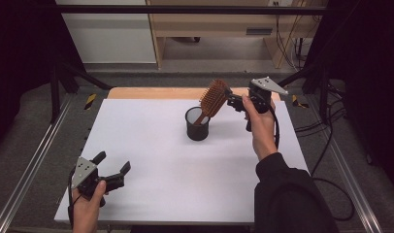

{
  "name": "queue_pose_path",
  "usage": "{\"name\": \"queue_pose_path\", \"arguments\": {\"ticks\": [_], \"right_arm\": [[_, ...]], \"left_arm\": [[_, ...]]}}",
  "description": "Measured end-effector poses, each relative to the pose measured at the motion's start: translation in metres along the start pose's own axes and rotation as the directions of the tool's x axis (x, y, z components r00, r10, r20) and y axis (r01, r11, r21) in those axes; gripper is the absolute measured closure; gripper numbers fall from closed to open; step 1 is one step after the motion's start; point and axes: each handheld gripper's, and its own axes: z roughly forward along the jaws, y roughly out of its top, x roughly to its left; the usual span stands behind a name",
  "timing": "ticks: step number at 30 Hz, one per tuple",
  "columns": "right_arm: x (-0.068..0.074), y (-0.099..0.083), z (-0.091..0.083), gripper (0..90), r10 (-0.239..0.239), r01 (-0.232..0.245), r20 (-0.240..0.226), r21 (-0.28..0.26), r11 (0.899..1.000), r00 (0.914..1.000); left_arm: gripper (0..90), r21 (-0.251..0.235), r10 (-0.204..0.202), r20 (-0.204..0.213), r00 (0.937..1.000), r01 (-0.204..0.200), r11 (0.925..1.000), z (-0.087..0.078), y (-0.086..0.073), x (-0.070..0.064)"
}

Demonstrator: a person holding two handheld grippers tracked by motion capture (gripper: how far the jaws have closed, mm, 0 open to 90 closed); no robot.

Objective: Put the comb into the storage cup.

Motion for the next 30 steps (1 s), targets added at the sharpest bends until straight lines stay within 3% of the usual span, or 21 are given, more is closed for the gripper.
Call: {"name": "queue_pose_path", "arguments": {"ticks": [16, 30], "right_arm": [[-0.015, 0.007, -0.022, 3.3, -0.015, 0.015, -0.004, -0.031, 0.999, 0.9999], [-0.027, 0.004, -0.047, 2.9, -0.019, 0.018, -0.001, -0.050, 0.999, 0.9998]], "left_arm": [[2.4, -0.050, -0.012, -0.023, 0.9997, 0.011, 0.9987, -0.010, 0.003, 0.021], [2.4, -0.057, -0.019, -0.030, 0.9994, 0.017, 0.9982, -0.011, 0.002, 0.023]]}}
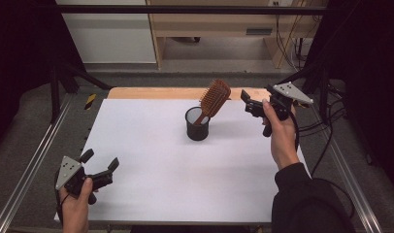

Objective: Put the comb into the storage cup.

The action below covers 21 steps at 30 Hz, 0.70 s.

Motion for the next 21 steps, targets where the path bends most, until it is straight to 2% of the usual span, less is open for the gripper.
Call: {"name": "queue_pose_path", "arguments": {"ticks": [7, 15, 21], "right_arm": [[-0.006, -0.002, -0.013, 3.0, -0.010, 0.010, -0.006, -0.014, 1.000, 0.9999], [-0.010, -0.008, -0.031, 2.5, -0.053, 0.053, -0.010, -0.017, 0.998, 0.9985], [-0.014, -0.014, -0.045, 2.3, -0.052, 0.052, -0.008, -0.013, 0.999, 0.9986]], "left_arm": [[2.3, -0.001, -0.002, -0.003, 1.0000, 0.002, 1.0000, 0.000, 0.000, 0.000], [2.3, -0.003, -0.002, -0.003, 1.0000, 0.002, 1.0000, -0.001, -0.001, 0.001], [2.3, -0.006, -0.004, -0.002, 1.0000, 0.004, 1.0000, -0.001, -0.001, 0.001]]}}
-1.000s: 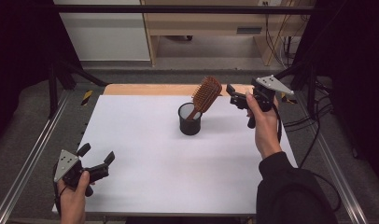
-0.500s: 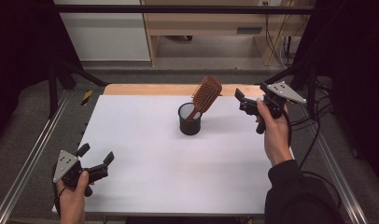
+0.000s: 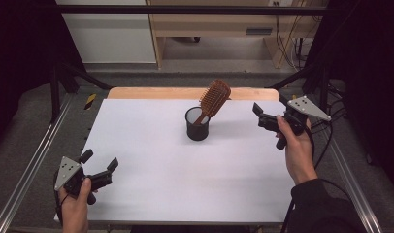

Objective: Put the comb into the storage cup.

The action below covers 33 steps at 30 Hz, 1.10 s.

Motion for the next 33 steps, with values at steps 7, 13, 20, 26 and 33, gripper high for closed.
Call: {"name": "queue_pose_path", "arguments": {"ticks": [7, 13, 20, 26, 33], "right_arm": [[-0.003, -0.010, -0.016, 3.8, -0.013, 0.013, -0.007, 0.010, 1.000, 0.9999], [-0.005, -0.021, -0.026, 3.2, -0.019, 0.019, -0.012, 0.016, 1.000, 0.9997], [-0.009, -0.029, -0.037, 2.7, -0.037, 0.037, -0.009, 0.018, 0.999, 0.9993], [-0.014, -0.039, -0.046, 2.8, -0.040, 0.040, -0.003, 0.018, 0.999, 0.9992], [-0.019, -0.051, -0.058, 3.0, -0.041, 0.041, -0.012, 0.016, 0.999, 0.9991]], "left_arm": [[2.2, -0.002, -0.001, -0.004, 1.0000, 0.001, 1.0000, -0.001, 0.000, 0.000], [2.1, -0.006, -0.011, -0.005, 0.9999, 0.011, 0.9999, -0.002, 0.000, 0.002], [2.1, -0.013, -0.013, 0.011, 0.9999, 0.013, 0.9998, -0.005, 0.001, 0.002], [2.1, -0.007, -0.002, 0.025, 0.9997, 0.002, 1.0000, -0.006, 0.001, -0.003], [1.9, -0.009, -0.009, 0.022, 0.9997, 0.010, 0.9999, -0.010, 0.000, -0.002]]}}
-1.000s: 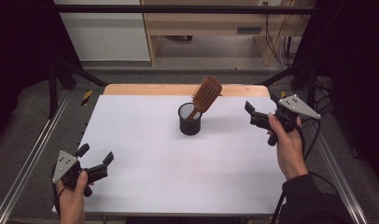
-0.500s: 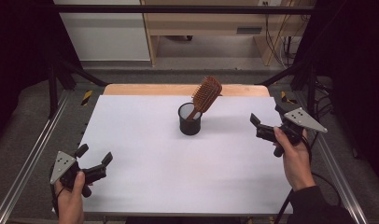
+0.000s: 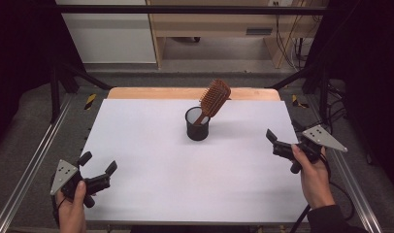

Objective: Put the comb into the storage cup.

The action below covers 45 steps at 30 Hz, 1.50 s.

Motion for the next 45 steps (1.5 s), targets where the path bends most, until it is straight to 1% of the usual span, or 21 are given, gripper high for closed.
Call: {"name": "queue_pose_path", "arguments": {"ticks": [3, 5, 8, 12, 15, 20, 25, 38, 45], "right_arm": [[-0.002, -0.005, -0.006, 3.0, 0.002, -0.002, 0.004, -0.005, 1.000, 1.0000], [-0.004, -0.008, -0.009, 3.0, -0.007, 0.007, 0.009, -0.010, 1.000, 0.9999], [-0.006, -0.014, -0.014, 3.2, -0.001, 0.002, 0.010, -0.018, 1.000, 0.9999], [-0.008, -0.023, -0.020, 3.4, 0.000, 0.000, 0.004, -0.011, 1.000, 1.0000], [-0.009, -0.029, -0.024, 3.4, 0.011, -0.011, 0.008, -0.012, 1.000, 0.9999], [-0.009, -0.040, -0.029, 3.2, 0.029, -0.029, 0.012, -0.005, 1.000, 0.9995], [-0.007, -0.049, -0.031, 3.0, 0.031, -0.031, 0.011, 0.007, 0.999, 0.9995], [-0.001, -0.063, -0.033, 2.8, 0.014, -0.014, -0.005, 0.036, 0.999, 0.9999], [0.002, -0.067, -0.032, 2.8, 0.007, -0.006, -0.016, 0.044, 0.999, 0.9998]], "left_arm": [[2.0, 0.002, 0.006, 0.002, 1.0000, -0.006, 1.0000, -0.002, -0.001, -0.001], [2.0, 0.000, 0.007, 0.003, 1.0000, -0.007, 1.0000, -0.003, -0.001, -0.002], [1.9, 0.002, 0.009, -0.002, 1.0000, -0.009, 1.0000, -0.004, -0.002, -0.002], [1.9, 0.004, 0.013, 0.002, 0.9999, -0.013, 0.9999, -0.006, -0.003, -0.003], [1.9, -0.004, 0.013, 0.003, 0.9999, -0.013, 0.9999, -0.006, -0.003, -0.003], [1.9, 0.000, 0.020, 0.011, 0.9997, -0.020, 0.9998, -0.005, -0.004, -0.005], [1.9, -0.001, 0.022, 0.013, 0.9997, -0.022, 0.9998, -0.005, -0.004, -0.005], [1.9, 0.000, 0.034, 0.021, 0.9992, -0.034, 0.9994, -0.004, -0.004, -0.006], [1.9, -0.002, 0.038, 0.023, 0.9990, -0.038, 0.9993, -0.004, -0.004, -0.007]]}}
